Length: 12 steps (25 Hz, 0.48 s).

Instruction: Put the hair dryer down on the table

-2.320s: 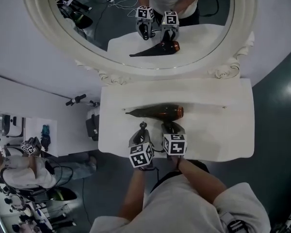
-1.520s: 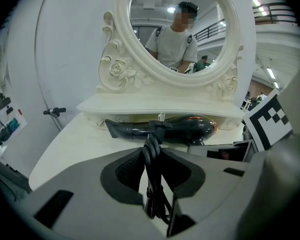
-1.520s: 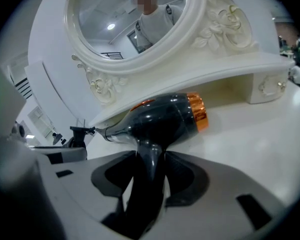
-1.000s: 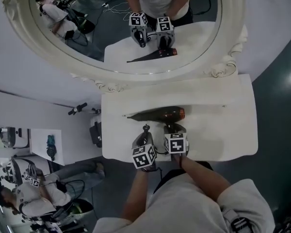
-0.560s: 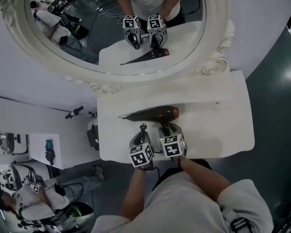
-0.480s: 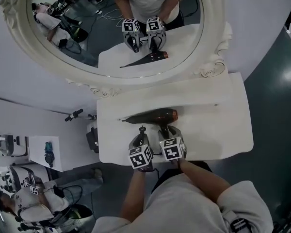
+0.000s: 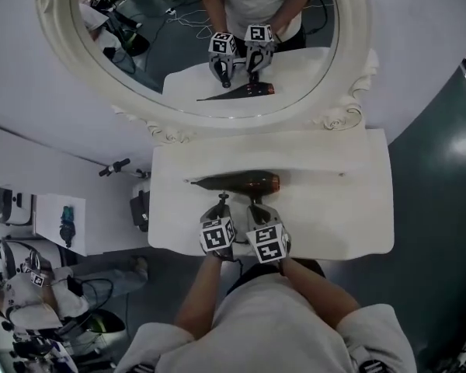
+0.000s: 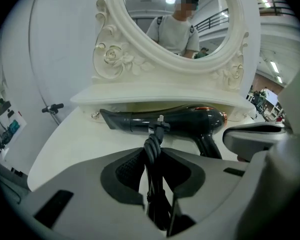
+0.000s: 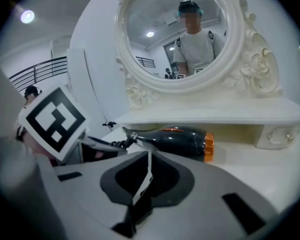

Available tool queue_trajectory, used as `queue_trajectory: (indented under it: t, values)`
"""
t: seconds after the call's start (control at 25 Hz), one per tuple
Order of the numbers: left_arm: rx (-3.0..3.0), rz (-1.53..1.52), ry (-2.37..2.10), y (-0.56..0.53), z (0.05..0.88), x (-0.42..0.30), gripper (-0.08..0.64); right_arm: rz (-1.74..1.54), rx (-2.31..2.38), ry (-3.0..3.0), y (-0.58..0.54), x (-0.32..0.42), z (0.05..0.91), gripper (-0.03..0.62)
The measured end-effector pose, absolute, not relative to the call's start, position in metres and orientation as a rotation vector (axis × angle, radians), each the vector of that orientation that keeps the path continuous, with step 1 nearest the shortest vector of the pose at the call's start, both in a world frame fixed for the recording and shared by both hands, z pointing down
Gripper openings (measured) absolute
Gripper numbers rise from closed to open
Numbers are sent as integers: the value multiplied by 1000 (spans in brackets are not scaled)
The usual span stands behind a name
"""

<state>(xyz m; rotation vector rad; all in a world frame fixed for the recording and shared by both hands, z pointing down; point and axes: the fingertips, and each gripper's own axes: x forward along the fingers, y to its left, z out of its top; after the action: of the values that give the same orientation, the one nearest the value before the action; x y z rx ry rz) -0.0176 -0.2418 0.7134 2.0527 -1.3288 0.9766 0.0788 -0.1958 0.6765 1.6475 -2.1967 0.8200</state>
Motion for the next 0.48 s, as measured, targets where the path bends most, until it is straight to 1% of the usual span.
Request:
queue_trajectory:
  t: [0.24,0.48]
  values:
    - [1942,952,-1309,-246,736,-34,89,736,1641,-2252,-200,78,657,31]
    - [1951,984,-1283,-247,749,-32,91,681,1654,-2253,-209,84,651,28]
